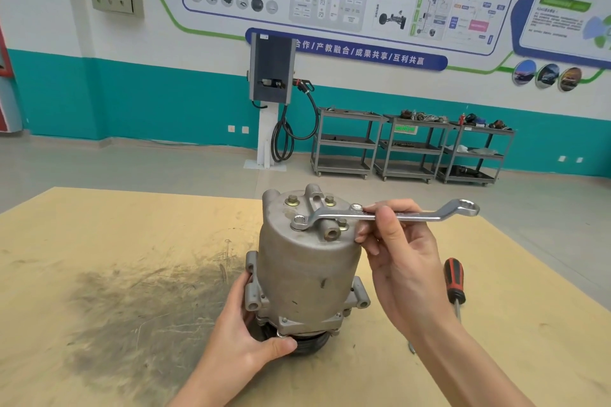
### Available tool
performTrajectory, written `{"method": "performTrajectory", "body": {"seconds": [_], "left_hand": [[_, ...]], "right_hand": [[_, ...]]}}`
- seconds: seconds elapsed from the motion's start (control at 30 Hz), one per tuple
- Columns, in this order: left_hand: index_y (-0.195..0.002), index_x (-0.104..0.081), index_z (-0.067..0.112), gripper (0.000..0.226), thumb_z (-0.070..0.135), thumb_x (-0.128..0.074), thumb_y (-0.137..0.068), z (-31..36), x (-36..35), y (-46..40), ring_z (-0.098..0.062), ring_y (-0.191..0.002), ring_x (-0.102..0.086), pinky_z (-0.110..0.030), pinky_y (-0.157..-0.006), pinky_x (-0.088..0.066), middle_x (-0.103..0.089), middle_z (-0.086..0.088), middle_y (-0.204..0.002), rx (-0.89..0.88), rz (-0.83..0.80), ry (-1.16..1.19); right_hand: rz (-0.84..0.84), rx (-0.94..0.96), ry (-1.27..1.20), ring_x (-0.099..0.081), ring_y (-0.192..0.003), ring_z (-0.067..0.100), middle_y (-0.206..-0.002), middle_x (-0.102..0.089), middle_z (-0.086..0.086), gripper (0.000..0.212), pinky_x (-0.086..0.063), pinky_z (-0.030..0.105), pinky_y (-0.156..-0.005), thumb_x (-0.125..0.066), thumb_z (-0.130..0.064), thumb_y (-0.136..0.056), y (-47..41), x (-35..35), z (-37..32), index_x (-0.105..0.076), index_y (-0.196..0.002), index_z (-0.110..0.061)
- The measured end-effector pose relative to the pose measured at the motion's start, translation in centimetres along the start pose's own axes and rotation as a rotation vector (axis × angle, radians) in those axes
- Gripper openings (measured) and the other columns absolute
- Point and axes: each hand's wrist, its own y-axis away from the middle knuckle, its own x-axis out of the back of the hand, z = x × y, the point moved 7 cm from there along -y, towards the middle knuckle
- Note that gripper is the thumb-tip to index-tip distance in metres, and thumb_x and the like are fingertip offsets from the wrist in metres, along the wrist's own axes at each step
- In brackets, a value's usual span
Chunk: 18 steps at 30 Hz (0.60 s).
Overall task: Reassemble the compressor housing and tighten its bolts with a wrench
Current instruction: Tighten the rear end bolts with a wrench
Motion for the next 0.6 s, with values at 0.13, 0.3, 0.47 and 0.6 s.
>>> {"method": "performTrajectory", "body": {"seconds": [0.13, 0.3, 0.47, 0.6], "left_hand": [[-0.131, -0.030, 0.044, 0.124, 0.059, -0.095, -0.026, -0.1, 0.3, 0.1, 0.012, -0.113, -0.058, -0.008, -0.087, -0.047, -0.059, 0.043, -0.116, -0.008, 0.006, -0.035], [-0.129, -0.031, 0.042, 0.109, 0.039, -0.093, -0.039, -0.1, 0.2, -0.1, 0.016, -0.109, -0.057, -0.003, -0.082, -0.045, -0.056, 0.049, -0.111, -0.042, 0.011, -0.028], [-0.127, -0.031, 0.042, 0.101, 0.021, -0.093, -0.050, -0.2, -0.3, -0.4, 0.023, -0.106, -0.054, 0.001, -0.080, -0.042, -0.053, 0.054, -0.107, -0.043, 0.009, 0.018], [-0.128, -0.034, 0.041, 0.106, 0.036, -0.098, -0.044, -0.1, -0.6, -0.7, 0.022, -0.106, -0.055, 0.000, -0.080, -0.043, -0.056, 0.037, -0.118, -0.015, 0.019, 0.051]], "right_hand": [[0.005, 0.010, 0.009, -0.049, -0.062, 0.015, -0.065, -0.055, 0.009, 0.011, -0.045, 0.018, -0.061, -0.063, -0.028, -0.079, 0.3, -0.6, 0.0, -0.069, -0.076, -0.020], [0.042, 0.000, 0.009, -0.048, -0.062, 0.015, -0.064, -0.054, 0.008, 0.017, -0.043, 0.019, -0.061, -0.055, -0.021, -0.085, 0.2, 0.1, 0.0, -0.069, -0.075, -0.020], [0.073, -0.068, 0.057, -0.052, -0.062, 0.014, -0.064, -0.056, 0.005, 0.018, -0.042, 0.018, -0.056, -0.054, -0.024, -0.085, -0.4, 1.3, -0.2, -0.062, -0.087, -0.008], [0.143, -0.090, 0.114, -0.050, -0.063, 0.014, -0.064, -0.056, 0.001, 0.024, -0.034, 0.026, -0.062, -0.053, -0.029, -0.085, -1.0, 2.3, -0.2, -0.061, -0.092, -0.008]]}}
